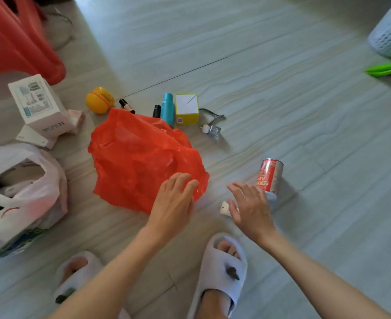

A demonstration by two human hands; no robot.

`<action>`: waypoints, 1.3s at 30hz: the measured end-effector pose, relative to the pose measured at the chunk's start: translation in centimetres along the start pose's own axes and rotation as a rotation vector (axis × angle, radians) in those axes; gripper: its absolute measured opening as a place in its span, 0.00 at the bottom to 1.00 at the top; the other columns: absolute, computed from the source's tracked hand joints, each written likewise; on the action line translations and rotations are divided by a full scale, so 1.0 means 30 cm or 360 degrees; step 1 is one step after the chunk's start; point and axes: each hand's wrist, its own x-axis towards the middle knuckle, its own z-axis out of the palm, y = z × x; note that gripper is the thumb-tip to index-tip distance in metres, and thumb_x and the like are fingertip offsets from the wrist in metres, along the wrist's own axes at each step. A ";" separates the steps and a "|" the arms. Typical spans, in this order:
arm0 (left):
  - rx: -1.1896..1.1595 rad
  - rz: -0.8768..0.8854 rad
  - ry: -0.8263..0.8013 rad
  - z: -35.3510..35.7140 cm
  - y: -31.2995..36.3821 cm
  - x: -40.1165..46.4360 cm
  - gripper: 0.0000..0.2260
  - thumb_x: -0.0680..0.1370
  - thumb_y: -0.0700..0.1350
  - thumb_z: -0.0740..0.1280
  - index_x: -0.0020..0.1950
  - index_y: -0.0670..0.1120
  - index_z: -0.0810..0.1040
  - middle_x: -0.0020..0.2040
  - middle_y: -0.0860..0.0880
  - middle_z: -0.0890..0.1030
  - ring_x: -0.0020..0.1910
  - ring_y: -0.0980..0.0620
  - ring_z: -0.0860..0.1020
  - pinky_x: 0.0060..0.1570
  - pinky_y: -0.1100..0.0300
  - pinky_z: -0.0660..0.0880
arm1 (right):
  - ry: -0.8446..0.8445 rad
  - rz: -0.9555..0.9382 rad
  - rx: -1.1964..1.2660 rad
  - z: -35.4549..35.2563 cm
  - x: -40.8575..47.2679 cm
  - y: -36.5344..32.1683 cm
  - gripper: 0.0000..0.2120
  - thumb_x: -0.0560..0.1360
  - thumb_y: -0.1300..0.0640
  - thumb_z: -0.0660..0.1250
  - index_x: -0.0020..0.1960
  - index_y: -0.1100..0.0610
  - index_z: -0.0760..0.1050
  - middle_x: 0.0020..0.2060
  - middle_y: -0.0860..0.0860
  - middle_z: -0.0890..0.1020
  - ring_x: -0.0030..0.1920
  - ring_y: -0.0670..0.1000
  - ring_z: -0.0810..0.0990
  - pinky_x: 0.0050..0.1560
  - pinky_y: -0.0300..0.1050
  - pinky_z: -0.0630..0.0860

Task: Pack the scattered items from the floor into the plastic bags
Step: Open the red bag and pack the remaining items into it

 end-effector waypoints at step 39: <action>-0.0903 -0.1928 0.0193 0.021 -0.201 -0.044 0.12 0.77 0.47 0.64 0.36 0.44 0.80 0.37 0.40 0.83 0.41 0.39 0.80 0.38 0.51 0.71 | -0.1058 0.1418 0.1933 0.055 0.194 -0.300 0.25 0.68 0.47 0.72 0.58 0.62 0.74 0.49 0.56 0.81 0.46 0.53 0.81 0.46 0.47 0.78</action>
